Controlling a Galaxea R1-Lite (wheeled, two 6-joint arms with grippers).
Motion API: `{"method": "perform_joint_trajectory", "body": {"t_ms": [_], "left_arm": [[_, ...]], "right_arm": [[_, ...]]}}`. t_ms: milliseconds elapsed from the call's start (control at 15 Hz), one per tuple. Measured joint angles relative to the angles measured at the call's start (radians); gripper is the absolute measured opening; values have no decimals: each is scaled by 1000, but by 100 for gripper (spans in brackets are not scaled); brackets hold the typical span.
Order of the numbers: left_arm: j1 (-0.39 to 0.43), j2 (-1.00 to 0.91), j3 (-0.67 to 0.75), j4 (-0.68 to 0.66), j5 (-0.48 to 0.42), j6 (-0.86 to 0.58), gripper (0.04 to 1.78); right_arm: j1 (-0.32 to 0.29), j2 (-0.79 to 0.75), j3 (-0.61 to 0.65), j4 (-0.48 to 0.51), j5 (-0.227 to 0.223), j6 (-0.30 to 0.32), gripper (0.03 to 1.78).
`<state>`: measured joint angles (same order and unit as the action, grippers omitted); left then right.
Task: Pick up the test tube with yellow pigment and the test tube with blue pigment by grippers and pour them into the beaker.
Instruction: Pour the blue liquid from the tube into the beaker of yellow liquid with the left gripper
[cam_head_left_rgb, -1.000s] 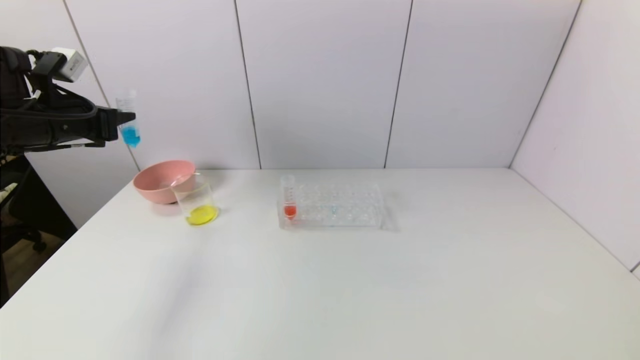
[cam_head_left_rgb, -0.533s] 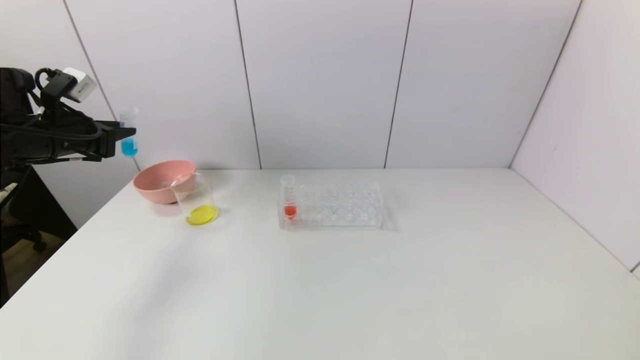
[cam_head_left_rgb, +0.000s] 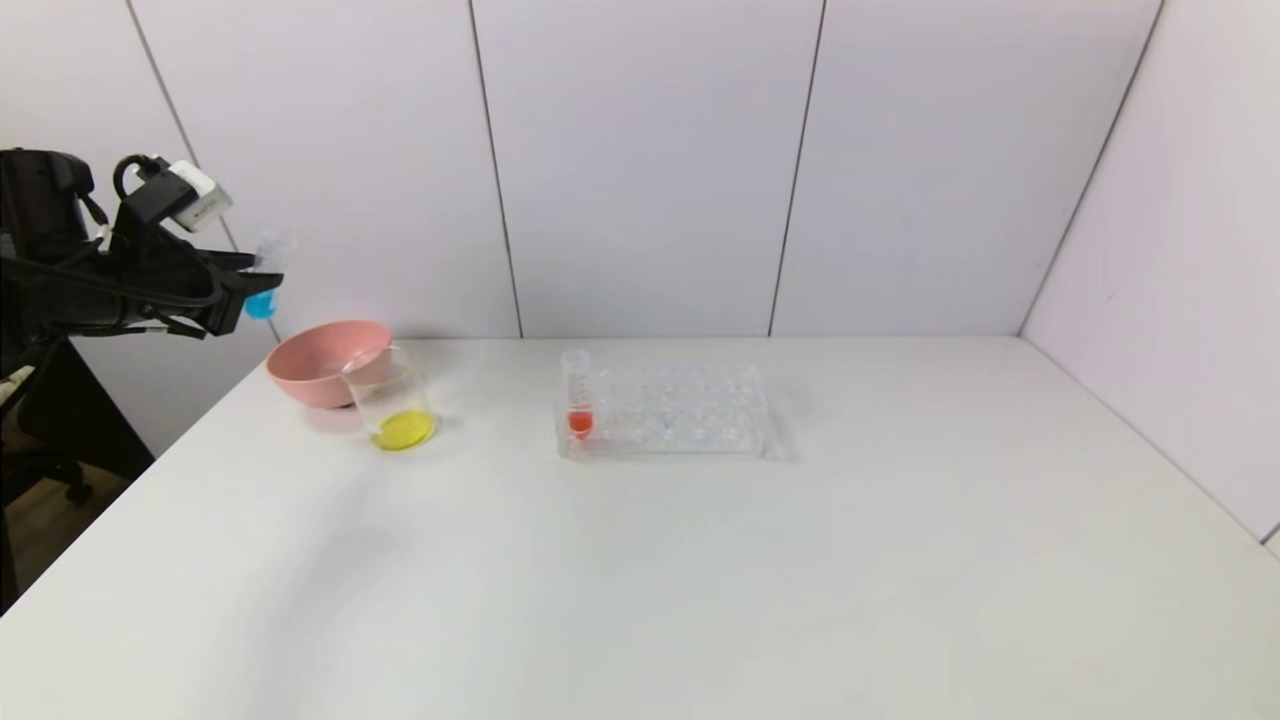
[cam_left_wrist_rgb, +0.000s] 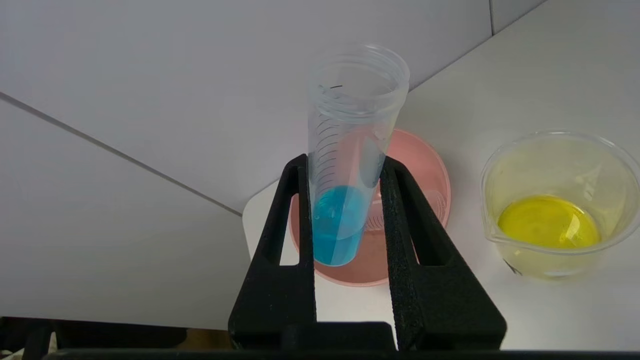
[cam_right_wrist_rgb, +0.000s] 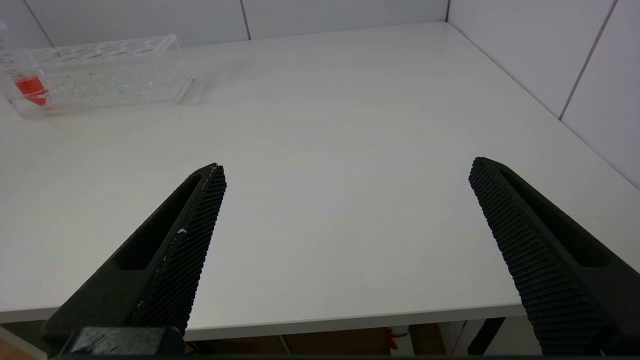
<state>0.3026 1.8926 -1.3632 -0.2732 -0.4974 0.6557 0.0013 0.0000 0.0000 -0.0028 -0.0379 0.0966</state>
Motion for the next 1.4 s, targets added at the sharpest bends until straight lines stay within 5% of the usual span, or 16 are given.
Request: {"method": "perform_joint_trajectory", "body": {"t_ms": [800, 1400], "left_arm": [[-19, 57, -399, 780, 42, 452, 42], [-56, 185, -616, 942, 150, 682, 42]], "right_arm": [[0, 0, 0, 0, 0, 1, 177], [0, 0, 0, 0, 0, 0, 177]]}}
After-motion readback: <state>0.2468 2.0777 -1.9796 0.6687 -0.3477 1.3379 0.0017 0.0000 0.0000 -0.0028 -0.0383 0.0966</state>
